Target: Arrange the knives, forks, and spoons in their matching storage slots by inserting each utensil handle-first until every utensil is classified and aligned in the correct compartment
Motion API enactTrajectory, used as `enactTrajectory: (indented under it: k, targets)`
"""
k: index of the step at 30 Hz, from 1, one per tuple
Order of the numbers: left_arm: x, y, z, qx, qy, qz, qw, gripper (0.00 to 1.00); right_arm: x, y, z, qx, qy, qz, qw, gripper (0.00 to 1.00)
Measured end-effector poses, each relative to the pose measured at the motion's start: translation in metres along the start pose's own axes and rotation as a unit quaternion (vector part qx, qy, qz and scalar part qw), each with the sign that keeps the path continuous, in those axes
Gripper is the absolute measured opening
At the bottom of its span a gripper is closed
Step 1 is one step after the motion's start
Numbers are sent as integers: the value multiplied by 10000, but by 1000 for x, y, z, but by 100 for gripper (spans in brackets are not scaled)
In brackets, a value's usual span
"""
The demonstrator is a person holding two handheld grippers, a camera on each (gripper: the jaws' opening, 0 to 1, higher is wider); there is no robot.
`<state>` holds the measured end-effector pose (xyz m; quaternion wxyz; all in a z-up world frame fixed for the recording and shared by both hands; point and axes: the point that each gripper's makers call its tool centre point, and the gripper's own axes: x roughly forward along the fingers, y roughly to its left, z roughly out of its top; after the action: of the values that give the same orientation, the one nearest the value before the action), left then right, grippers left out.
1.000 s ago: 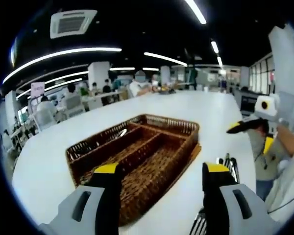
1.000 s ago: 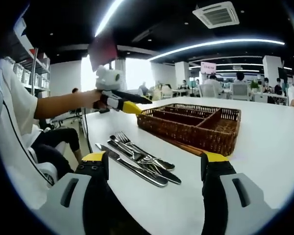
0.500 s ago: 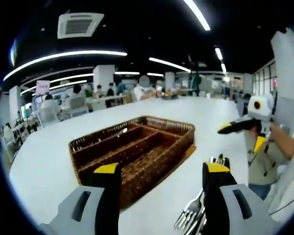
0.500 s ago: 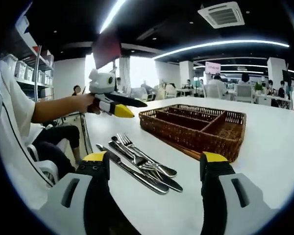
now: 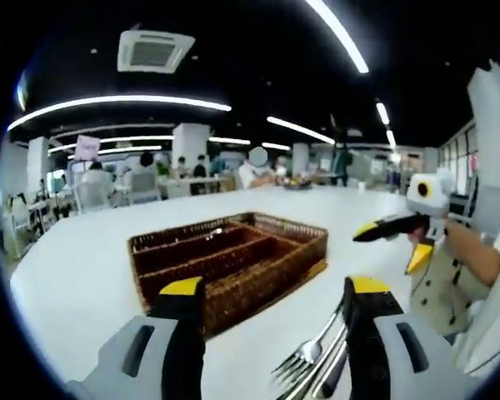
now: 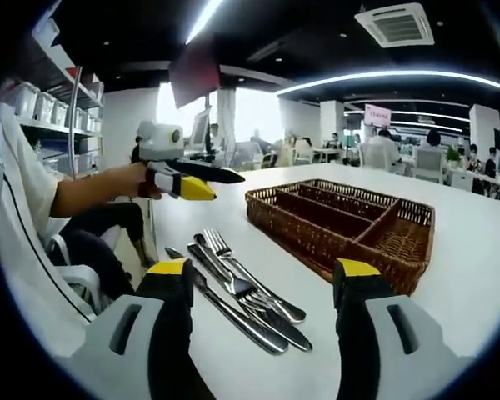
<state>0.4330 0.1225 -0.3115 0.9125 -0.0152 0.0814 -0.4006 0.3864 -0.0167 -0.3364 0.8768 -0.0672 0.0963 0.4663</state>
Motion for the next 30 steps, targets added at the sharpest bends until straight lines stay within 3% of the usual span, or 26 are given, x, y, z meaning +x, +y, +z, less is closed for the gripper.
enactTrajectory:
  k: [8,15,22,30]
  targets:
    - [-16,3,-4,53,-98,242,9996,68,19,3,-4,-111,227,233,9994,62]
    - [-22,-3,-10,43,-151,325,9993,69,36,1,-5,-248,456,383,9979,61]
    - [-27,-11,-29,-12,-56,408,9991,70,55,0,-8,-467,754,556,9945,59]
    - [-36,-13,-43,-58,-36,643,9979,69,75,6,-25,-715,1365,1028,9827,42]
